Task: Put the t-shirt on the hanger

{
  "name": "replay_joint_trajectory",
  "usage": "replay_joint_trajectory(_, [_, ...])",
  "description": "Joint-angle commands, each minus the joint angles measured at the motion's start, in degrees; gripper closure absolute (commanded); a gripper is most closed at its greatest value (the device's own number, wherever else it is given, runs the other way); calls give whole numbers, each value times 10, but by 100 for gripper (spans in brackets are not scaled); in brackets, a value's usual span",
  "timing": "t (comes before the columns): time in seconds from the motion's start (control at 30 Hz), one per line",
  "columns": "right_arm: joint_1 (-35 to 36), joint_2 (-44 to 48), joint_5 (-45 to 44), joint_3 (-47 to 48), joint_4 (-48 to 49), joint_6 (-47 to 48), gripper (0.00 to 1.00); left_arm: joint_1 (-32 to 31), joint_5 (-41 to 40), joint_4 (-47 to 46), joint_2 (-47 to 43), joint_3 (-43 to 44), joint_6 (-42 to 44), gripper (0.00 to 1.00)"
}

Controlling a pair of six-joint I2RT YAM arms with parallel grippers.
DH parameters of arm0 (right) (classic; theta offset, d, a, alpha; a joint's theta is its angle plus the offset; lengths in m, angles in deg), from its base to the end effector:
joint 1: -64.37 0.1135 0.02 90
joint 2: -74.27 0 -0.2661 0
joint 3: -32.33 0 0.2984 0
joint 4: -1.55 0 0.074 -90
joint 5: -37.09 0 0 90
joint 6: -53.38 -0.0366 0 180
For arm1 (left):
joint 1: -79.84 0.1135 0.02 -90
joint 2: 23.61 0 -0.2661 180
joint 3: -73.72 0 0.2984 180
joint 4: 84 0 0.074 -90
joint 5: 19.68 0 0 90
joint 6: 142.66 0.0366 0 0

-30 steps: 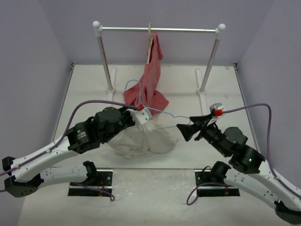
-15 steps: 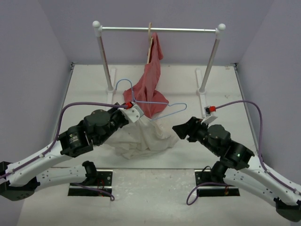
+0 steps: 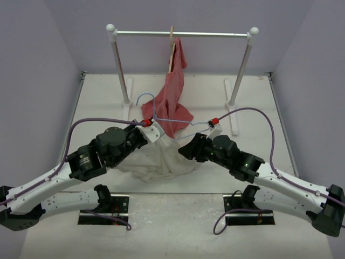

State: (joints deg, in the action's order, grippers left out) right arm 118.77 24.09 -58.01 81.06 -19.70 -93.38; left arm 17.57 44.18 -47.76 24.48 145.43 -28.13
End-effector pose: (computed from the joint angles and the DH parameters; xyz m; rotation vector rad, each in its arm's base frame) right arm 0.1481 0.2012 0.2677 0.1085 2.1591 1.1322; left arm 0.1166 -0.1872 0.4077 0.9599 1.4856 -0.0684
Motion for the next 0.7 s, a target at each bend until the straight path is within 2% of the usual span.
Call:
replay_joint_trajectory(0.0, [29,-16,20,-4,45,-10,44,0,-3,-64,1,1,-13,100])
replay_joint_trajectory(0.1, [34,-14,12,-6,44,-10,51,0,-4,-65,2,0,-18,100])
replay_joint_trajectory(0.23, [39,-8,0,-26,41,-14,56,0,-24,-75,-4,-3,-25,100])
replay_joint_trajectory(0.37, [44,-15,-9,-45,47,-20,58,0,-42,-86,-11,-1,-32,100])
replay_joint_trajectory(0.5, [51,-29,-64,-35,24,-13,59,0,-21,-85,-12,5,-38,100])
replay_joint_trajectory(0.6, [51,-34,-82,-19,14,0,73,0,-8,-77,-10,10,-40,100])
replay_joint_trajectory(0.67, [51,-37,-93,-7,11,4,75,0,-8,-77,-10,7,-42,100])
